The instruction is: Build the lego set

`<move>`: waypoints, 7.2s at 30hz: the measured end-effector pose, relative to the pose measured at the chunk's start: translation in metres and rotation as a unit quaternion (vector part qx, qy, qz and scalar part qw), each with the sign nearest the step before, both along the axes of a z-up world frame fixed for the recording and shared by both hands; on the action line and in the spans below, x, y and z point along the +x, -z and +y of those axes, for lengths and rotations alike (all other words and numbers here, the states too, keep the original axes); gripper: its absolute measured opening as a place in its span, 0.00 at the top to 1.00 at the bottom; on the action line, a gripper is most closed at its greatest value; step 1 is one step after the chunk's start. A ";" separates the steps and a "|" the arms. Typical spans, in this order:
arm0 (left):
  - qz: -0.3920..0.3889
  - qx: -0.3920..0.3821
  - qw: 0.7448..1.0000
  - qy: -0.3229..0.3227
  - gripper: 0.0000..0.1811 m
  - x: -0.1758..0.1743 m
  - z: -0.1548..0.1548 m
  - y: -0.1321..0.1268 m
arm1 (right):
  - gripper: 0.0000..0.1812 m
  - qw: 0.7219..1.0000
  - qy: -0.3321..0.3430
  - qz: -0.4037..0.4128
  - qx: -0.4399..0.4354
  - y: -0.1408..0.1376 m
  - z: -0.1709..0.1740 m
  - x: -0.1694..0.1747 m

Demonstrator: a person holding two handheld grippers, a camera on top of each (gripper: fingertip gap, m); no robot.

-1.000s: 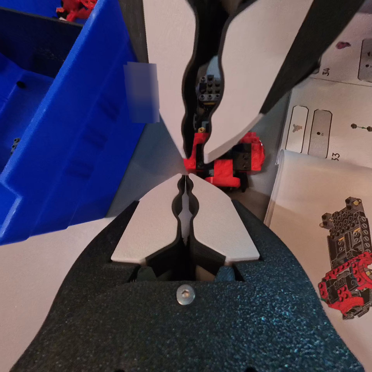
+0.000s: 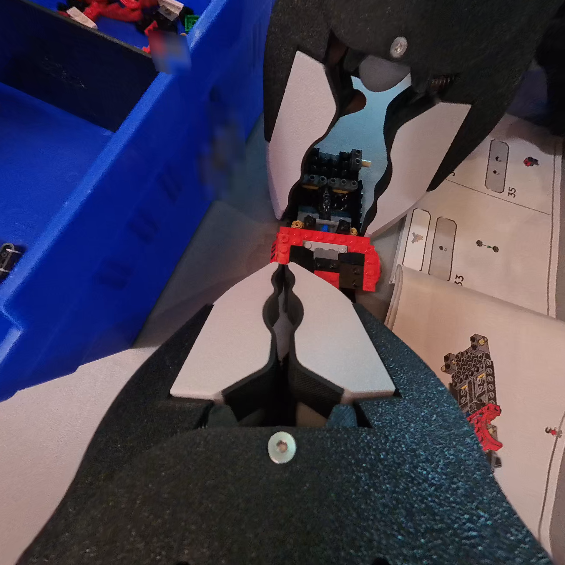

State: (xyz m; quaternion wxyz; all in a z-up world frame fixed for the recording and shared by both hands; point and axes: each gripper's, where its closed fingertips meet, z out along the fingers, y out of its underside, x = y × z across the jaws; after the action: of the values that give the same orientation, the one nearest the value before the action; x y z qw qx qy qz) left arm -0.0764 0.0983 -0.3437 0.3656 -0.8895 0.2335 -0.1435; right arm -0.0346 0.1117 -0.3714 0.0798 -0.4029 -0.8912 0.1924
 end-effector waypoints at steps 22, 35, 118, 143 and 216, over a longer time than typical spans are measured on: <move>0.035 -0.001 0.999 0.021 1.00 -0.008 -0.001 -0.003 | 0.67 1.000 0.014 0.004 -0.004 0.000 -0.001 0.000; 0.038 0.015 0.999 0.021 1.00 -0.009 0.002 -0.010 | 0.67 1.000 0.015 0.005 -0.004 0.000 -0.002 0.001; 0.008 0.153 0.973 -0.174 1.00 -0.034 -0.118 -0.015 | 0.94 0.988 -0.114 0.061 0.085 -0.044 -0.049 -0.038; -0.002 0.147 0.972 -0.184 0.95 -0.039 -0.118 -0.013 | 0.79 0.972 -0.044 0.212 -0.093 -0.111 -0.063 -0.054; 0.098 0.151 0.975 -0.129 0.78 -0.054 -0.128 -0.041 | 0.96 0.998 0.018 0.046 -0.024 -0.058 -0.042 0.032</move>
State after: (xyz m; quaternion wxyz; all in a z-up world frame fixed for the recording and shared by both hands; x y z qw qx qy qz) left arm -0.1301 -0.0294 -0.3025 0.4864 -0.8565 0.1700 0.0295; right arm -0.0023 0.0699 -0.3134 0.1147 -0.4117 -0.8741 0.2310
